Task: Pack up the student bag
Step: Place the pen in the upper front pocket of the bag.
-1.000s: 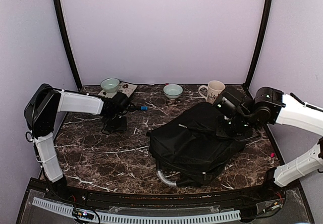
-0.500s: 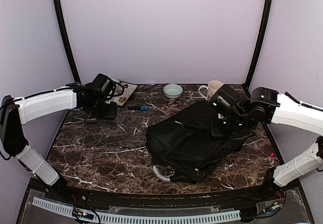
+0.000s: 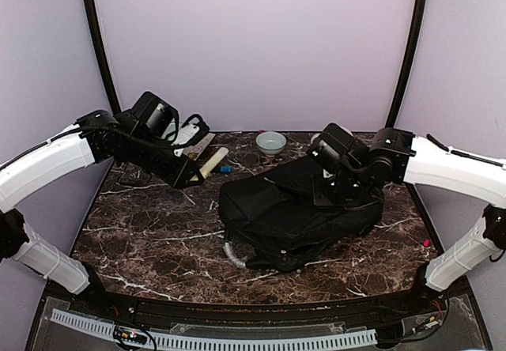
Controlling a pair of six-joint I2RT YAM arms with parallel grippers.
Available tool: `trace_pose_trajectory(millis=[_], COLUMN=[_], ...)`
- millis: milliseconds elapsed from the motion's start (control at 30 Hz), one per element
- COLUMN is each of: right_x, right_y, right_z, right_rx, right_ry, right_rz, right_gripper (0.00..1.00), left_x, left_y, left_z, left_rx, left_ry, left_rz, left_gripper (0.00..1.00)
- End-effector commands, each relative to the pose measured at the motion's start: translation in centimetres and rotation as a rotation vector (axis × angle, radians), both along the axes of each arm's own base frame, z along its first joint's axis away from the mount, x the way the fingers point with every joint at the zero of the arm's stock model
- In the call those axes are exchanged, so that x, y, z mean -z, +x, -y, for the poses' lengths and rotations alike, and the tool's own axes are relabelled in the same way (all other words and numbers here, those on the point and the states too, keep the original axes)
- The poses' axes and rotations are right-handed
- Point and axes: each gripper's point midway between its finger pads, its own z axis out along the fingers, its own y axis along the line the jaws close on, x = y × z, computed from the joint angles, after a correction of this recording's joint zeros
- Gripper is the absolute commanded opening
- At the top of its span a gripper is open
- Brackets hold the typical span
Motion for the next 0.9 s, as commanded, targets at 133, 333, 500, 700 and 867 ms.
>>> trace_pose_trajectory(millis=[133,333,500,700,867], right_x=[-4.1,-4.4,-5.0,-5.5,-5.6], right_y=[2.3,2.5,2.0,0.7,-1.9], right_z=[-3.2,-4.1,-5.1,-6.7,-8.3], right_rx=[0.007,-0.017,-0.077,-0.155,-0.235], right_ry=[0.157,0.150,0.145,0.145,0.151], right_rz=[0.104,0.103,0.114,0.119,0.110], right_gripper=[0.00,0.00,0.00,0.00,0.00], left_x=[-0.3,1.3,2.3,3.3,4.6], left_y=[-7.7,-9.3,-9.3,-8.1,-7.1], left_z=[5.8,7.7,9.0,11.1,12.4], left_rx=[0.387,0.485,0.520,0.534,0.530], left_ry=[0.004,0.052,0.052,0.069,0.099], left_rz=[-0.141,-0.212,-0.253,-0.268,-0.278], left_gripper=[0.00,0.00,0.00,0.00,0.00])
